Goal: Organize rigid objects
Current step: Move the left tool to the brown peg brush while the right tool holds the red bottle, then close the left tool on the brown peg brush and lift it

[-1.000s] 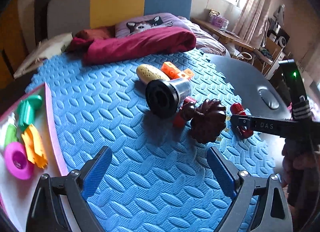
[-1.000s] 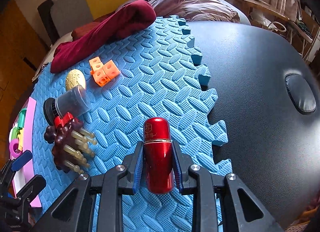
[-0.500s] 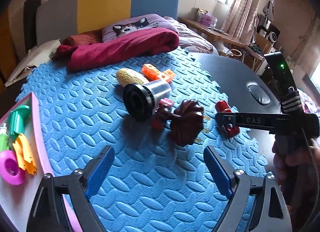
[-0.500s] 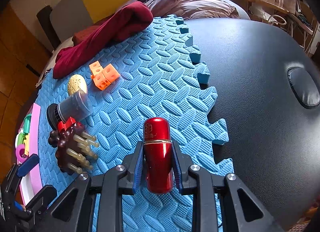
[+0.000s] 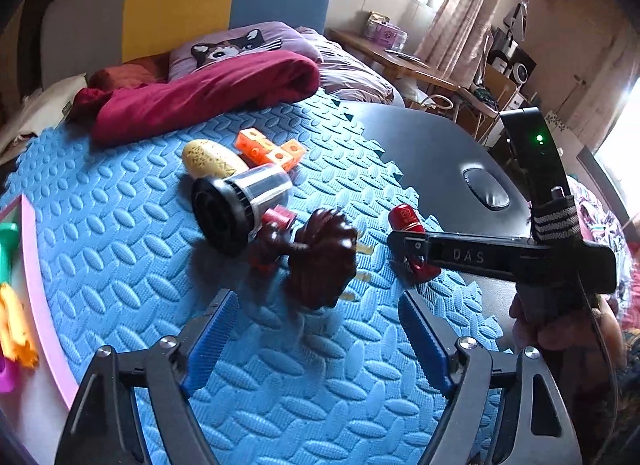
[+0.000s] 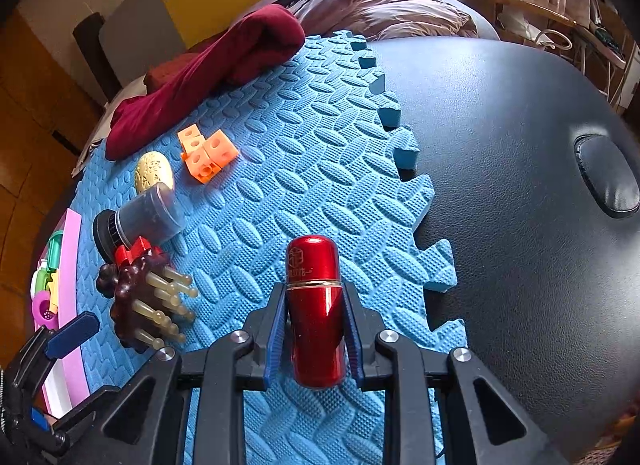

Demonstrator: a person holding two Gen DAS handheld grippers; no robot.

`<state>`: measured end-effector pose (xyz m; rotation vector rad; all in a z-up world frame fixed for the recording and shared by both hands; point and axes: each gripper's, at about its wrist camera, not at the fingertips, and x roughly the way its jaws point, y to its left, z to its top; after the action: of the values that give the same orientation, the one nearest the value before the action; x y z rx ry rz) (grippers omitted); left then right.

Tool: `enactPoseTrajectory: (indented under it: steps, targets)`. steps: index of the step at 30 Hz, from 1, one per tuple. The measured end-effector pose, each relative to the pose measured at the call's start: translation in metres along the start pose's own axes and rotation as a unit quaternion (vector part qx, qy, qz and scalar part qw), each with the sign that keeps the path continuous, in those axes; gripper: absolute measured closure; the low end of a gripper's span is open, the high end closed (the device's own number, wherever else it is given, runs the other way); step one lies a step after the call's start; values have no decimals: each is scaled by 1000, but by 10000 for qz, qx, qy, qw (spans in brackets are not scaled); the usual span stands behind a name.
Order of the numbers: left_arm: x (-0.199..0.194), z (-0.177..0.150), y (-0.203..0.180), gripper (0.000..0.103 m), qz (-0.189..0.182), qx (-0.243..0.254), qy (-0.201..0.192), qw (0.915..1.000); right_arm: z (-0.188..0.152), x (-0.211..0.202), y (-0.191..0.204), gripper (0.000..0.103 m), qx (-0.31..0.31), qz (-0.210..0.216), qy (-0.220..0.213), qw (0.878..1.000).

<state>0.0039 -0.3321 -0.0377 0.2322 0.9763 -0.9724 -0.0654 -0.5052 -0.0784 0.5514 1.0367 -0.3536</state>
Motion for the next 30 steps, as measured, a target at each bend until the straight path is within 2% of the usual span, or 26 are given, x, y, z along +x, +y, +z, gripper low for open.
enactPoseTrajectory:
  steps: [2, 7, 13, 14, 15, 17, 22, 23, 24, 30]
  targets:
    - [5, 5, -5, 21, 52, 90, 34, 9999, 0, 0, -1, 78, 26, 26, -1, 10000]
    - [26, 14, -12, 33, 149, 273, 217, 9993, 0, 0, -2, 78, 74, 76, -4, 9999]
    - [45, 20, -10, 33, 278, 191, 313, 9989, 0, 0, -2, 78, 71, 63, -3, 10000]
    - [47, 21, -10, 39, 321, 209, 307, 9988, 0, 0, -2, 78, 54, 48, -3, 10000]
    - [50, 21, -10, 49, 328, 247, 331, 9986, 0, 0, -1, 78, 41, 36, -4, 10000]
    - [52, 19, -8, 53, 313, 252, 339, 9986, 0, 0, -1, 78, 11, 14, -7, 10000]
    - [28, 2, 1, 55, 87, 281, 72, 9995, 1, 1, 2, 78, -115, -80, -39, 9999]
    - [21, -2, 3, 64, 45, 291, 12, 9996, 1, 1, 4, 78, -174, -130, -58, 9997]
    - [12, -8, 6, 68, 29, 322, -36, 9995, 0, 1, 5, 78, -226, -177, -65, 9996]
    - [-7, -38, 16, 68, 60, 374, -21, 9993, -2, 2, 14, 77, -548, -490, -128, 9972]
